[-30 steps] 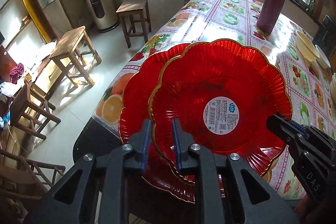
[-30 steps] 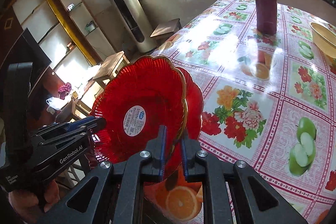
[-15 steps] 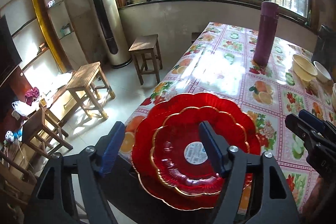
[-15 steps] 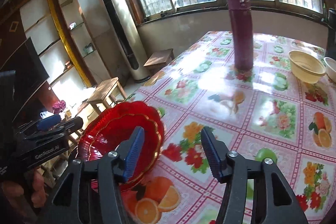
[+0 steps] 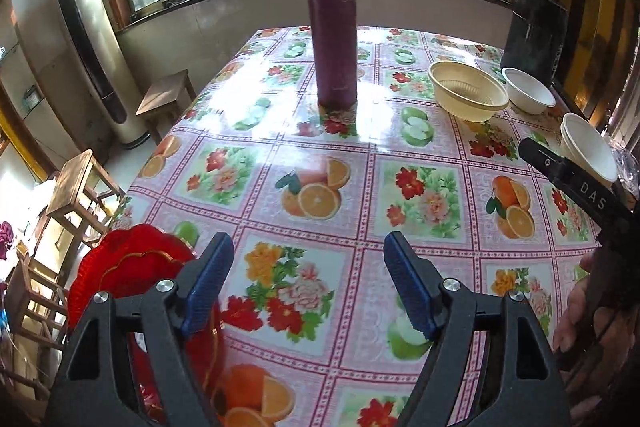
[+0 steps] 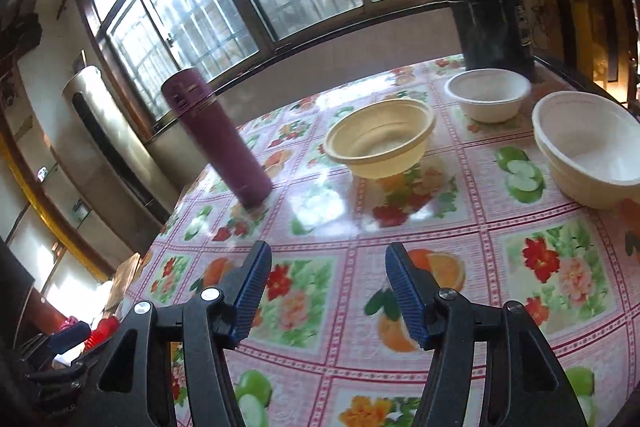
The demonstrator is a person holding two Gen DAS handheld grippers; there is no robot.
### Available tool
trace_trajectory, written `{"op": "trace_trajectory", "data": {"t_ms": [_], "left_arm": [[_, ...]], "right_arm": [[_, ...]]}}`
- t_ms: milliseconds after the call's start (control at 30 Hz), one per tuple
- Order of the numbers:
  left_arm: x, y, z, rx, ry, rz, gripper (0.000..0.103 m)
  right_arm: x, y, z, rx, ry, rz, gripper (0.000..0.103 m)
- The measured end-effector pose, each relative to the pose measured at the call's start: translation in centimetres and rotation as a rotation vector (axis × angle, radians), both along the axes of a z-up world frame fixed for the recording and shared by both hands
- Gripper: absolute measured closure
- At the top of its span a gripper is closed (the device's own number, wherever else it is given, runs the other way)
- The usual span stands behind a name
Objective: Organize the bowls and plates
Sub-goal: 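Move the left tool to the beige plastic plate and grasp its rim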
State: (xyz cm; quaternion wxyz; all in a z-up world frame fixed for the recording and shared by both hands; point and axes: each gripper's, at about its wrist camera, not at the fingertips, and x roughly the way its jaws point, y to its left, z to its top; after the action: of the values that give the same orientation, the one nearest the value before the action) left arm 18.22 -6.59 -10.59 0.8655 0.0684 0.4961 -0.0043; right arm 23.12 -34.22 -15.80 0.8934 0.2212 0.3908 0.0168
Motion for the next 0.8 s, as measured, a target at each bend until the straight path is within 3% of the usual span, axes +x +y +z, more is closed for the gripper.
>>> {"op": "trace_trajectory", "data": {"t_ms": [267,400,800], "left_arm": [[6.9,-6.5,-2.8,-0.046,0.051,0.040,0.025],[8.7,-7.7,-3.6,-0.034,0.039,0.080,0.025],[12.9,-11.6,-5.4,-0.001,0.009,0.044,0.025]], "right_arm": [[1.6,-7.6,-1.4,0.121,-0.018,-0.134,0.036],[3.4,-8.3,-1.6,0.114,-0.028,-0.135,0.036],[8.3,-9.3,-2.3,0.107,-0.035,-0.153,0.036]]}}
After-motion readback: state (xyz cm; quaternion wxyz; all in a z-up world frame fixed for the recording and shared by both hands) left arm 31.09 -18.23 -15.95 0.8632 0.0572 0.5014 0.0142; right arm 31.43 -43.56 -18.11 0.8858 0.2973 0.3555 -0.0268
